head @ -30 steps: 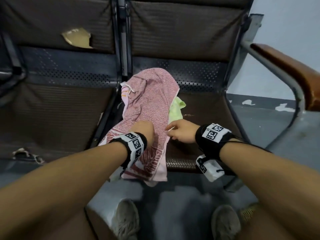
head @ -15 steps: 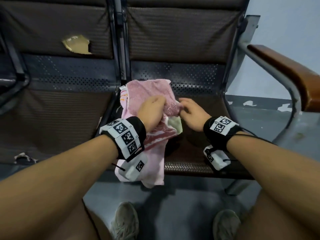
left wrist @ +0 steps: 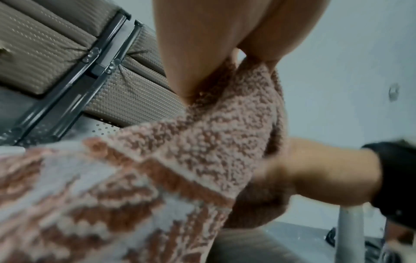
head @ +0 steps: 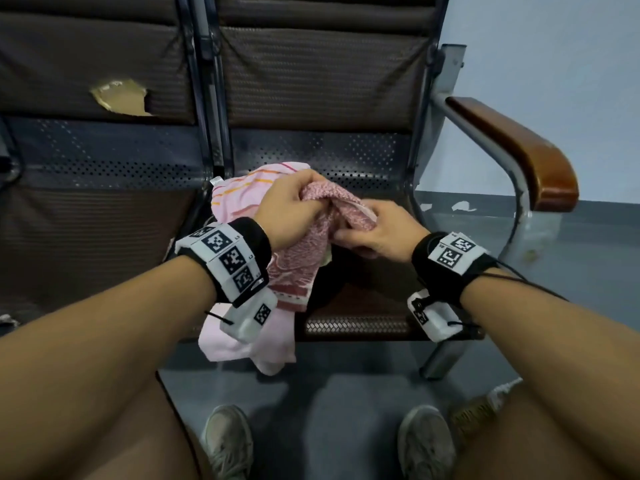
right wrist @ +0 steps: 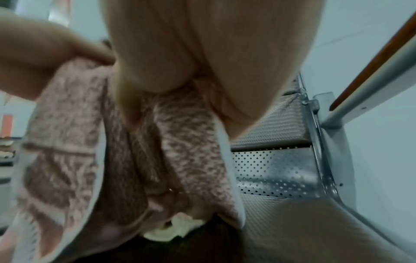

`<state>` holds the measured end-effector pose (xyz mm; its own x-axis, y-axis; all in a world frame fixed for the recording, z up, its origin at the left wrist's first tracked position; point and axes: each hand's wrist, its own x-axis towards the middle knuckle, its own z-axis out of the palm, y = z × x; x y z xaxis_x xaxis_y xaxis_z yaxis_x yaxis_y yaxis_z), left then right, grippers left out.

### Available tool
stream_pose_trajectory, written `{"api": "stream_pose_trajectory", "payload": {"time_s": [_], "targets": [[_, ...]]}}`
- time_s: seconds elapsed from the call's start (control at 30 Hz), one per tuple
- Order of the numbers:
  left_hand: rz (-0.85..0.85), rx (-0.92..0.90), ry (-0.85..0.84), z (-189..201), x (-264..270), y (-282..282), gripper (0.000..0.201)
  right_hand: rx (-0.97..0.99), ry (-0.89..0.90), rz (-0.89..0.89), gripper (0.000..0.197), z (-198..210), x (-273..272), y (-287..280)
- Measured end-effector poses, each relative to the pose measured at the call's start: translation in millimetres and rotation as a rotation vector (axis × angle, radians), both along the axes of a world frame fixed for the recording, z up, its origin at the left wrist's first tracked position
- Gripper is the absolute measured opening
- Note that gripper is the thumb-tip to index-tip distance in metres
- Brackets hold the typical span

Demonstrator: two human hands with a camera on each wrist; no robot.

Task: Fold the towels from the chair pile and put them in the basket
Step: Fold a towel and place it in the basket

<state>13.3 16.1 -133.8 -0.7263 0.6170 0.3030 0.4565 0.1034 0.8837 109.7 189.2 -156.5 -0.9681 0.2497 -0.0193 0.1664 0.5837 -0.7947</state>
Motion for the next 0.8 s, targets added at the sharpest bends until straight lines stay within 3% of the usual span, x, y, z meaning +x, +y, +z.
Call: {"api": "stream_pose_trajectory", "payload": {"time_s": [0.07, 0.13, 0.23, 0.27, 0.37, 0.4, 0.47, 0.53, 0.6, 0.7, 0.8], "targets": [[-0.002, 0.131, -0.111, 9, 3, 4, 0.022, 0.306, -0.206, 0.088, 0.025, -12, 3, 6], [0.044, 0.187, -0.182, 13, 0, 3, 0.021, 0.410, -0.297, 0.062, 0.014, -20, 6, 10], [0.204, -0.025, -0.035, 9, -11, -4, 0.021, 0.181, -0.071, -0.144, 0.029, -13, 4, 16], [0.227, -0.139, 0.052, 6, -12, -7, 0.031, 0.108, 0.035, -0.207, 0.031, -8, 3, 17], [0.141, -0.353, 0.167, -3, -6, -6, 0.056, 0.038, 0.250, -0.250, 0.028, 9, 0, 8], [0.104, -0.385, 0.167, -6, -1, -4, 0.055, 0.050, 0.298, -0.217, 0.024, 13, 0, 3], [0.072, -0.420, 0.177, -11, 7, 3, 0.033, 0.103, 0.355, -0.141, 0.015, 20, 1, -3], [0.100, -0.416, 0.195, -9, 9, 10, 0.007, 0.201, 0.324, -0.110, 0.007, 22, 1, -3], [0.176, -0.333, 0.053, -7, 4, 14, 0.016, 0.321, 0.202, -0.118, 0.014, 15, 5, 3], [0.257, -0.208, -0.184, -5, -7, 13, 0.035, 0.437, -0.056, -0.151, 0.008, 1, 13, 17], [0.305, -0.166, -0.258, -9, -10, 9, 0.038, 0.446, -0.061, -0.180, 0.012, -3, 18, 27]]}}
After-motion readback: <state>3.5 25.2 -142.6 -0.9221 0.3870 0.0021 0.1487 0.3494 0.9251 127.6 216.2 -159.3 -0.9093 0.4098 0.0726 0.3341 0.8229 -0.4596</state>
